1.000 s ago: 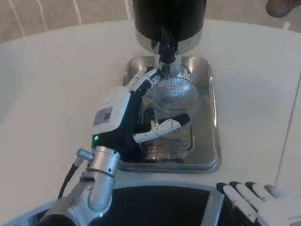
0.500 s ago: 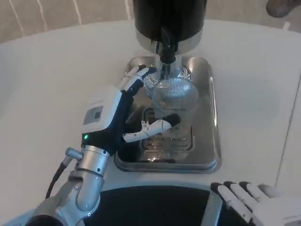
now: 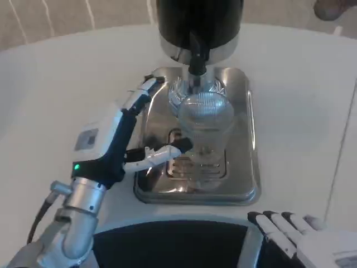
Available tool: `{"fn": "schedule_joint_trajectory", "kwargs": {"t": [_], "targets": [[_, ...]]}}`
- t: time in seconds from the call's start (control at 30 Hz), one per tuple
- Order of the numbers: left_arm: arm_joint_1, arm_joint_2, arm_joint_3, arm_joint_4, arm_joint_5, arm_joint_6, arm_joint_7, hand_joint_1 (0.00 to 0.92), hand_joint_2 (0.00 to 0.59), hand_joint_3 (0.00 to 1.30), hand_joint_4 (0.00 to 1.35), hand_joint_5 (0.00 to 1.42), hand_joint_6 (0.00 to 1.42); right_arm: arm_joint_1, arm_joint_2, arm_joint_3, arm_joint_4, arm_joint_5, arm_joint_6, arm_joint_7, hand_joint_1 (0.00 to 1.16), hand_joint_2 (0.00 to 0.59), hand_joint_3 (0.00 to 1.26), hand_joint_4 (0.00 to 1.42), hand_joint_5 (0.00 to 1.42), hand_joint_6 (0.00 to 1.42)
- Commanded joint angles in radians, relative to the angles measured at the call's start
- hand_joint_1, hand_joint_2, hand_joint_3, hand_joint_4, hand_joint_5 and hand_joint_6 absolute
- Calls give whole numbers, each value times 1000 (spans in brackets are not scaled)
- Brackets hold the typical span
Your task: Grasp the cup under the faucet to collect the drink, then remove the cup.
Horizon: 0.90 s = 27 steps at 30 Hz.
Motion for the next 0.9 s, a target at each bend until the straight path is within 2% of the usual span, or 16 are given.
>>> {"fn": "schedule_joint_trajectory", "kwargs": {"t": [0.03,0.23,0.33,0.57,0.7,0.9], "targets": [[78,66,26,-82,-2,-27,-10,198,51,200,88,309,388,-10,75,14,-15,7,42,-17,184,518,0,0,0,0],[181,141,47,-197,7,-38,-37,194,52,200,95,315,394,-44,91,17,-15,40,94,-26,175,515,0,0,0,0],[257,191,58,-262,17,-42,-59,178,56,200,99,291,374,-92,96,35,-15,50,155,-13,171,513,0,0,0,0],[380,260,76,-392,31,-45,-129,140,64,161,53,211,295,-195,80,65,-15,71,277,-4,128,503,0,0,0,0],[439,287,88,-453,42,-40,-175,127,66,133,25,176,263,-306,83,69,-15,94,375,17,100,508,0,0,0,0],[527,306,109,-548,45,-18,-254,113,70,42,0,16,137,-447,80,78,-15,106,556,57,23,530,0,0,0,0]]}}
